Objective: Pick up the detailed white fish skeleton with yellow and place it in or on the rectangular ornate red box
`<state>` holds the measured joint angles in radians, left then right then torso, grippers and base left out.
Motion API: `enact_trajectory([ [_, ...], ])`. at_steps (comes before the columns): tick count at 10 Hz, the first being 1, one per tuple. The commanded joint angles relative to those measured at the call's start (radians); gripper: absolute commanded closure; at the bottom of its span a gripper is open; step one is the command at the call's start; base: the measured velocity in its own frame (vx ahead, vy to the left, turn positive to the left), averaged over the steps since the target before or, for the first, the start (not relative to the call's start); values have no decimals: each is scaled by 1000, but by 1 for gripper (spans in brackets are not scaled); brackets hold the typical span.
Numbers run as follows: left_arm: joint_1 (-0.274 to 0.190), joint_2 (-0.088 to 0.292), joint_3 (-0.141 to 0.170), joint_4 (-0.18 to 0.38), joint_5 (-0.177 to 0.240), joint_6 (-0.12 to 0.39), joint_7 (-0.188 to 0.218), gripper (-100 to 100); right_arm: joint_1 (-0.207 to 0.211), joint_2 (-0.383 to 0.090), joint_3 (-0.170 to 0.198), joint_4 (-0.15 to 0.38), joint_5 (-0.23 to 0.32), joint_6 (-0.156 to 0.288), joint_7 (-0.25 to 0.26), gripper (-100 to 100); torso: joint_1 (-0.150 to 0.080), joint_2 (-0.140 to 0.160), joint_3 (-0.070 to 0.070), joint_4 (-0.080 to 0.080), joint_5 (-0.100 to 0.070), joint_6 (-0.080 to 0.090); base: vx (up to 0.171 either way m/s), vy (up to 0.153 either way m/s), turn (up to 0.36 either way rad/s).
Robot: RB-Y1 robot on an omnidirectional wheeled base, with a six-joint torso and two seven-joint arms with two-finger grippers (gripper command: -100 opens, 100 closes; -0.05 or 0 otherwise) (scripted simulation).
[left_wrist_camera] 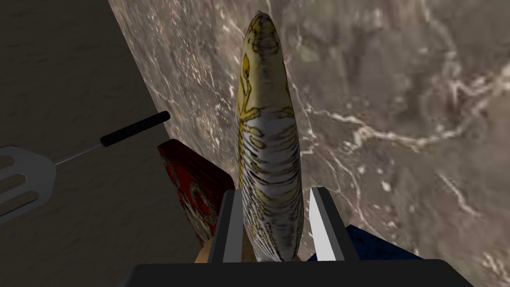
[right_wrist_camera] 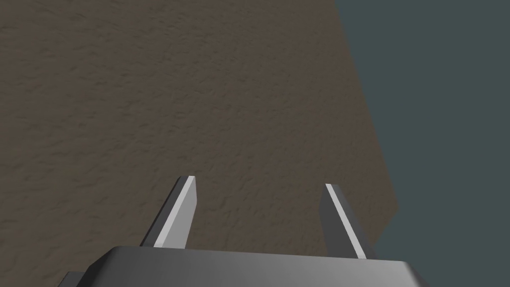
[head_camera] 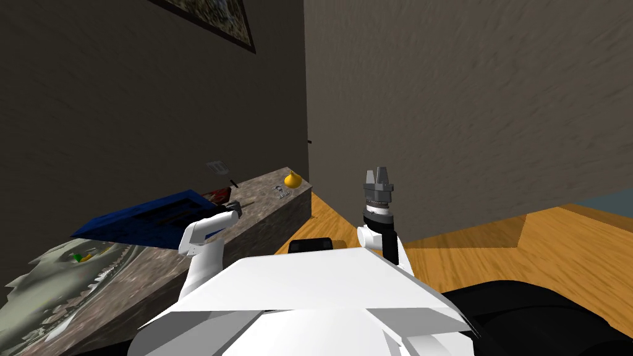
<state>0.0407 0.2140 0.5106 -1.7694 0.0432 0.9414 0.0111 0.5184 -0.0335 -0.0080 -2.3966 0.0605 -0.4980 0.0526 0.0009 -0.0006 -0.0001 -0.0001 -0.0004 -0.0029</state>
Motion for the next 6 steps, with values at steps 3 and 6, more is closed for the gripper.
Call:
enact_trajectory([
  [3, 53, -35, -33, -90, 3, 27, -16, 100, 0, 0, 0, 0, 0, 0, 0, 0, 1, -2, -1, 0, 0, 1, 62, 21, 108],
  [6, 111, -76, -72, -189, 6, 50, -32, 100, 0, 0, 0, 0, 0, 0, 0, 0, 0, -2, -1, 0, 0, 1, 80, 24, 140],
])
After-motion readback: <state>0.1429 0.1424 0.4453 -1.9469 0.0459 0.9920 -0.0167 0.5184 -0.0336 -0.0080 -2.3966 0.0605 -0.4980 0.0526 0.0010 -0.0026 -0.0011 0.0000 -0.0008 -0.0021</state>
